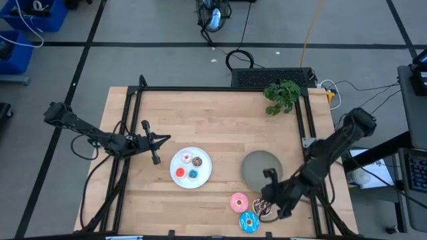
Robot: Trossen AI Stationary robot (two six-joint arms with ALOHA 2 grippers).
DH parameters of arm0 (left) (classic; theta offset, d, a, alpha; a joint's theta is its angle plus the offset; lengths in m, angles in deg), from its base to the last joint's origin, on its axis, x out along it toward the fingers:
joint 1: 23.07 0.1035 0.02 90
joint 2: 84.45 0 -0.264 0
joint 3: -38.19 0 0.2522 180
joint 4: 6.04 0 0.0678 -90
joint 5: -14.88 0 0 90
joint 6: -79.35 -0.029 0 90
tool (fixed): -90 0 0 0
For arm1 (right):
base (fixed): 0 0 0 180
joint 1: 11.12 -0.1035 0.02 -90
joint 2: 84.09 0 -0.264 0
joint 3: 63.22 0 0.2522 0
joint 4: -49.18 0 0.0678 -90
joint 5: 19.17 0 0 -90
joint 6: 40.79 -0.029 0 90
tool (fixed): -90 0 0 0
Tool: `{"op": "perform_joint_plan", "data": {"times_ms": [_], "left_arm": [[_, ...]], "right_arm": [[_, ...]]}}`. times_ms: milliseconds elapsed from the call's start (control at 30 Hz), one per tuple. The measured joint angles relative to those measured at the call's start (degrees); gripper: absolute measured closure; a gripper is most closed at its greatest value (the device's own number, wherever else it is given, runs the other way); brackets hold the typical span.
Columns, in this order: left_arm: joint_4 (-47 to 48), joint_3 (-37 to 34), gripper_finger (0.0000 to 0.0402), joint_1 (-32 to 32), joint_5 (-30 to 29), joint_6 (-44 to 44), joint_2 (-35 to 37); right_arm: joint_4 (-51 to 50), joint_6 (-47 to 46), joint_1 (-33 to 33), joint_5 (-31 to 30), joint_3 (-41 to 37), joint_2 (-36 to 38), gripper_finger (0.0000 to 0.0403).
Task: Pick & Place donuts
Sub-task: Put the large pink donut on the gray plate
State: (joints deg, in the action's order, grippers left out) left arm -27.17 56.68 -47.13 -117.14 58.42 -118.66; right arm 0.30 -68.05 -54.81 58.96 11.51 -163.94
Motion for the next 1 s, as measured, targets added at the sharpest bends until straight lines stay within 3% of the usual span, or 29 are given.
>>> {"op": "perform_joint_plan", "data": {"times_ms": [133, 300, 467, 733, 1000], "left_arm": [[-0.1, 0.0, 0.0385, 0.0, 0.0, -0.4, 0.0], [-2.2, 0.0, 0.0385, 0.0, 0.0, -1.3, 0.0], [-2.6, 0.0, 0.0385, 0.0, 0.0, -1.5, 0.0], [-2.0, 0.0, 0.0385, 0.0, 0.0, -1.2, 0.0], [0.3, 0.0, 0.0385, 0.0, 0.0, 0.5, 0.0]], "right_arm": [[0.1, -3.6, -1.5, -0.3, 0.0, -2.7, 0.0398], [4.1, 1.7, -0.5, -7.4, 0.0, -5.0, 0.0374], [6.3, 7.5, 5.0, -7.2, 1.8, -8.2, 0.0361], [0.6, 14.0, 12.3, 0.7, 13.1, -17.3, 0.0354], [-0.7, 17.6, 13.6, 7.6, 17.1, -23.0, 0.0257]]}}
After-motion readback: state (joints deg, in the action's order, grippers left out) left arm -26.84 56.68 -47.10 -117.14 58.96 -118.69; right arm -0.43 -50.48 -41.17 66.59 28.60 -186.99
